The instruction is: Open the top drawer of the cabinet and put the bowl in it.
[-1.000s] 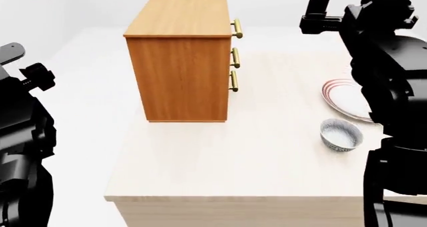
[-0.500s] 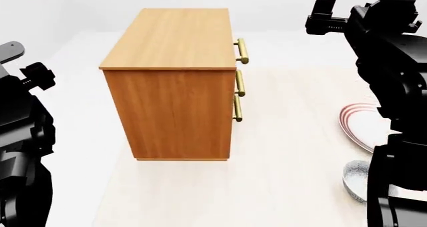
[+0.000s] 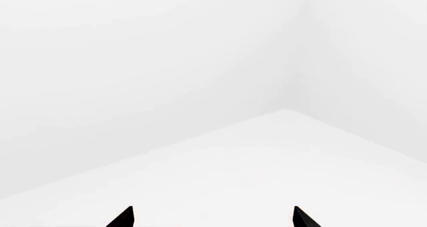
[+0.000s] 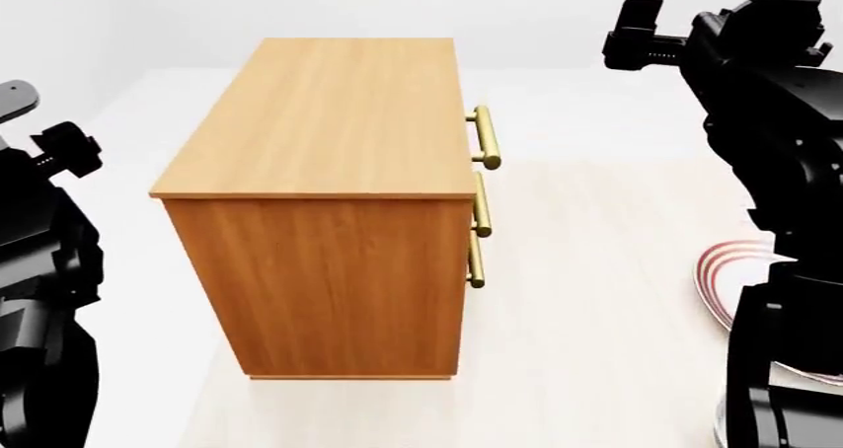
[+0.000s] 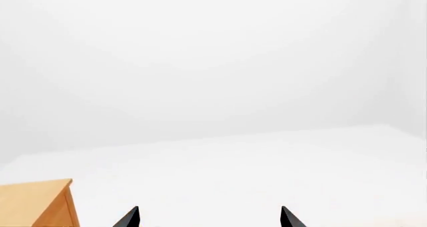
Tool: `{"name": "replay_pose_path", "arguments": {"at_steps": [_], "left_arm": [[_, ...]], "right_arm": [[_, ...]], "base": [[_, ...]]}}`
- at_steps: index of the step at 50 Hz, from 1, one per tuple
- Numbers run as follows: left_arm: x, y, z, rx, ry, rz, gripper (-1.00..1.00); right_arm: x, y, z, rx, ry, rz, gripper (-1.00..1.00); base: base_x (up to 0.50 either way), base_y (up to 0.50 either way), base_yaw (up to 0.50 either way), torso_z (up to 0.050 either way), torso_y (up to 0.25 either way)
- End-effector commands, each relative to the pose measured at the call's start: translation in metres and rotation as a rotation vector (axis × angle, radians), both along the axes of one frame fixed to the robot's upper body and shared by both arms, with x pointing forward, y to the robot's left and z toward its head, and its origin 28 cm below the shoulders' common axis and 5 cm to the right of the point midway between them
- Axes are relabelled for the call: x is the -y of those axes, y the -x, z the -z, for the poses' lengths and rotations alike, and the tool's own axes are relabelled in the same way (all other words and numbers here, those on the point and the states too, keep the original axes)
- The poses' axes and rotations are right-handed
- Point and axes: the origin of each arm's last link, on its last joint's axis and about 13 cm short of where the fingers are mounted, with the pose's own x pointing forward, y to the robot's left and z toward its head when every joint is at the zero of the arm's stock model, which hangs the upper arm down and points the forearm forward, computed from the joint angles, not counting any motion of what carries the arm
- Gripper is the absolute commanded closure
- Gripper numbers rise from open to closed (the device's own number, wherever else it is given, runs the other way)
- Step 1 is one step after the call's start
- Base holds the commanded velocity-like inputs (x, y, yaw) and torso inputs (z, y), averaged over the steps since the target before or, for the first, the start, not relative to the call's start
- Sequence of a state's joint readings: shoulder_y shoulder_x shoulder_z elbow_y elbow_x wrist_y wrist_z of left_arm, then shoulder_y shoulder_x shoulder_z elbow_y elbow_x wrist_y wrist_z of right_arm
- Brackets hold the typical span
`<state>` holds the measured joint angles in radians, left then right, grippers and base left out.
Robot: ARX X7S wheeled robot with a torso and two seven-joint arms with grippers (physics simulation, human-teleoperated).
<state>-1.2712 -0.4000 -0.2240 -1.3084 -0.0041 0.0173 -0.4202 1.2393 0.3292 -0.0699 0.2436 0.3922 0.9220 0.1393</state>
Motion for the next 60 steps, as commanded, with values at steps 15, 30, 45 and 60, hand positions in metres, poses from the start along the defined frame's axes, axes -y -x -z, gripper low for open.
{"name": "replay_pose_path", "arguments": {"at_steps": [15, 30, 45, 60], "left_arm": [[-0.003, 0.001, 0.0, 0.005, 0.007, -0.014, -1.0], [-0.004, 0.003, 0.003, -0.001, 0.01, -0.015, -1.0], [-0.003, 0.002, 0.003, -0.002, 0.012, -0.014, -1.0], [-0.005, 0.004, 0.005, -0.01, 0.013, -0.025, -1.0]], "right_arm": [[-0.004, -0.005, -0.003, -0.116, -0.312, -0.111, -1.0], [-0.011, -0.016, 0.029, -0.298, -0.714, -0.307, -1.0], [-0.007, -0.023, 0.058, -0.278, -0.842, -0.312, -1.0], [-0.023, -0.031, 0.077, -0.337, -0.893, -0.38, -1.0]], "base": [[0.13, 0.0, 0.0, 0.0, 0.0], [0.0, 0.0, 0.0, 0.0, 0.0], [0.0, 0.0, 0.0, 0.0, 0.0], [0.0, 0.0, 0.0, 0.0, 0.0]]}}
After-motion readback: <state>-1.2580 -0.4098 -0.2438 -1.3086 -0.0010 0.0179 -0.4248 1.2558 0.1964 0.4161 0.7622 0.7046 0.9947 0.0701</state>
